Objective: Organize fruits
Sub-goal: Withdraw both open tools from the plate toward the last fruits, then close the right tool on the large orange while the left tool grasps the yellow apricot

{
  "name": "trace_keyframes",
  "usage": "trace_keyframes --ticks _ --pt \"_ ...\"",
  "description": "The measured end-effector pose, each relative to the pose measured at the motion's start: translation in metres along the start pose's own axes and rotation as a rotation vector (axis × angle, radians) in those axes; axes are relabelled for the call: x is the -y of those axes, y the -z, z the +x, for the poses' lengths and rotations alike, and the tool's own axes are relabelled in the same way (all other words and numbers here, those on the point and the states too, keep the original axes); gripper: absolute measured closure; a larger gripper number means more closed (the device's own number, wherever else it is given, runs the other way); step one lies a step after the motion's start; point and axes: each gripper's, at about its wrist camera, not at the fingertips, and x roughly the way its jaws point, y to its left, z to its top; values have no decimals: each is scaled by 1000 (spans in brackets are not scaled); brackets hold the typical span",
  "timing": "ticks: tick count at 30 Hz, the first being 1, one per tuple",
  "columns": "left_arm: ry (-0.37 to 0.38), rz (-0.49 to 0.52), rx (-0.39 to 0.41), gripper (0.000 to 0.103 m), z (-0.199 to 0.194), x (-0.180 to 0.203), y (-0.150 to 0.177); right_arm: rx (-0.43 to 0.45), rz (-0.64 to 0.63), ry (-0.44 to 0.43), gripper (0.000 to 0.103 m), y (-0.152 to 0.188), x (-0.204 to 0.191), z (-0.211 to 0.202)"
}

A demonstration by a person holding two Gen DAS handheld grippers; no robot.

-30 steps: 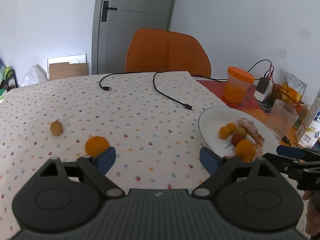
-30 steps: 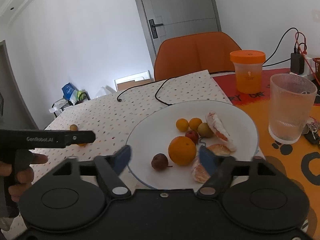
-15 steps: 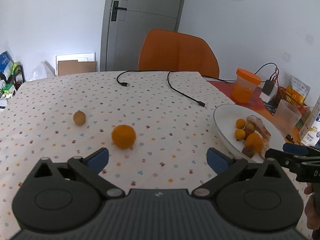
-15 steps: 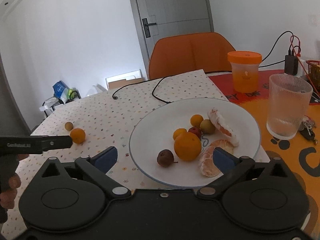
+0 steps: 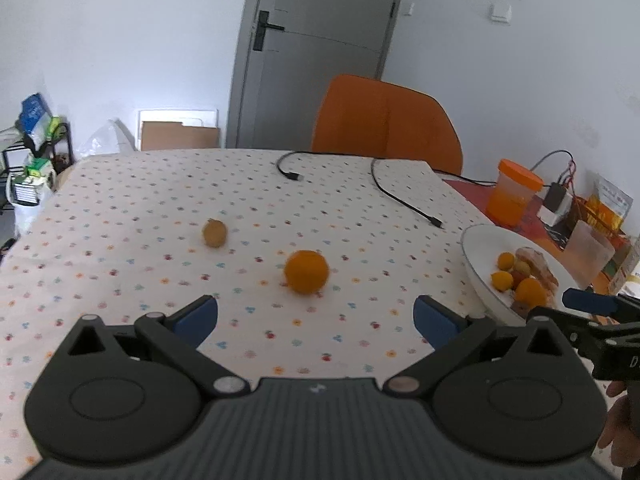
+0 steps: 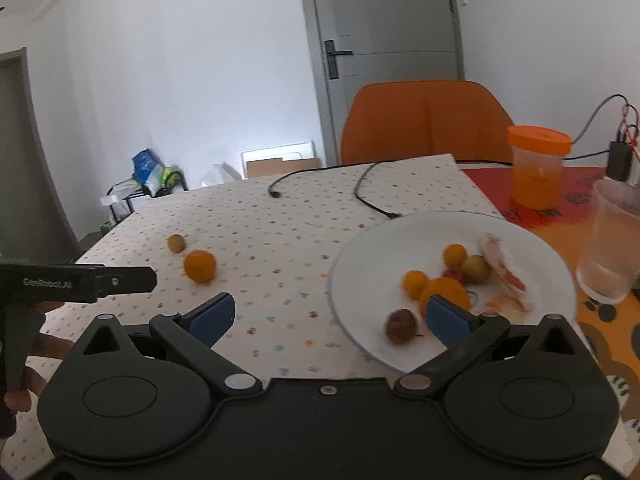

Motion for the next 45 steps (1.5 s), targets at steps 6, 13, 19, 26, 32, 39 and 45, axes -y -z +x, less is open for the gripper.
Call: trace_keyframes --ticks 6,13,19,26,32,39,45 --pt "-20 -39 35 0 -12 -19 -5 -11 -31 -47 0 -6 -19 9" --pt "-65 -69 35 0 -15 -36 -6 -24 -42 -100 0 -10 -36 21" --pt "-124 -77 20 0 -11 -47 -8 -26 -52 -114 0 -16 -45 33" --pt "-145 -51 22 0 -4 -50 -21 -40 -38 -157 0 -23 -51 48" --pt "-113 -83 41 2 4 -56 -29 -45 -51 -182 6 -33 -57 64" --pt "-117 -90 40 9 16 -63 -34 -75 -69 -193 18 -38 -66 84" --pt "-113 -114 31 27 21 -73 -35 -104 -75 -228 27 -41 -77 100"
